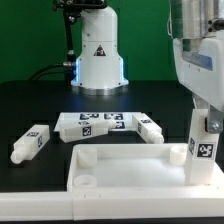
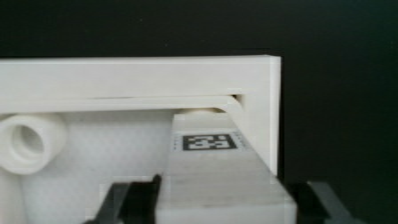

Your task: Assemble desk

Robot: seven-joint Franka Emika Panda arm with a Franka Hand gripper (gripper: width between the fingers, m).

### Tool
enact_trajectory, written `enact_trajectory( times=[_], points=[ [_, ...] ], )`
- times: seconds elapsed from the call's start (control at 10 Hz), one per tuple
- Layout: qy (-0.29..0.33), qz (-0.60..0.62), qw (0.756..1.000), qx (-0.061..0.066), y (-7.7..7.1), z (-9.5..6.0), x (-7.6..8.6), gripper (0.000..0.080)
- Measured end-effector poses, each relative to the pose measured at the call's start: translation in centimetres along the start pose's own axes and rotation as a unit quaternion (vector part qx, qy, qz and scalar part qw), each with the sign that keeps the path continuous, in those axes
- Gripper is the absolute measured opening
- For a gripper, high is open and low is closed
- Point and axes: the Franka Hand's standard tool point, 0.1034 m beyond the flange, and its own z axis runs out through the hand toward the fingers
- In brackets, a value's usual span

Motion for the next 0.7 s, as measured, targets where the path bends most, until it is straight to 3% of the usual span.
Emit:
enact_trajectory(
  times=[0.2, 0.3, 0.4, 0.5, 0.7],
  points=[
    [0.002, -0.18, 0.984, 0.005, -0.13, 0.0, 0.57, 0.0288],
    [0.005, -0.264, 0.964, 0.011, -0.26, 0.01, 0.75, 0.0515],
    [0.006, -0.332, 0.943, 0.008, -0.08, 0.11, 0.53, 0.0515],
    [0.009, -0.354, 0.935, 0.006, 0.2, 0.23, -0.13, 0.0621],
    [0.011, -0.438, 0.899, 0.004, 0.13, 0.24, 0.2, 0.0641]
  ],
)
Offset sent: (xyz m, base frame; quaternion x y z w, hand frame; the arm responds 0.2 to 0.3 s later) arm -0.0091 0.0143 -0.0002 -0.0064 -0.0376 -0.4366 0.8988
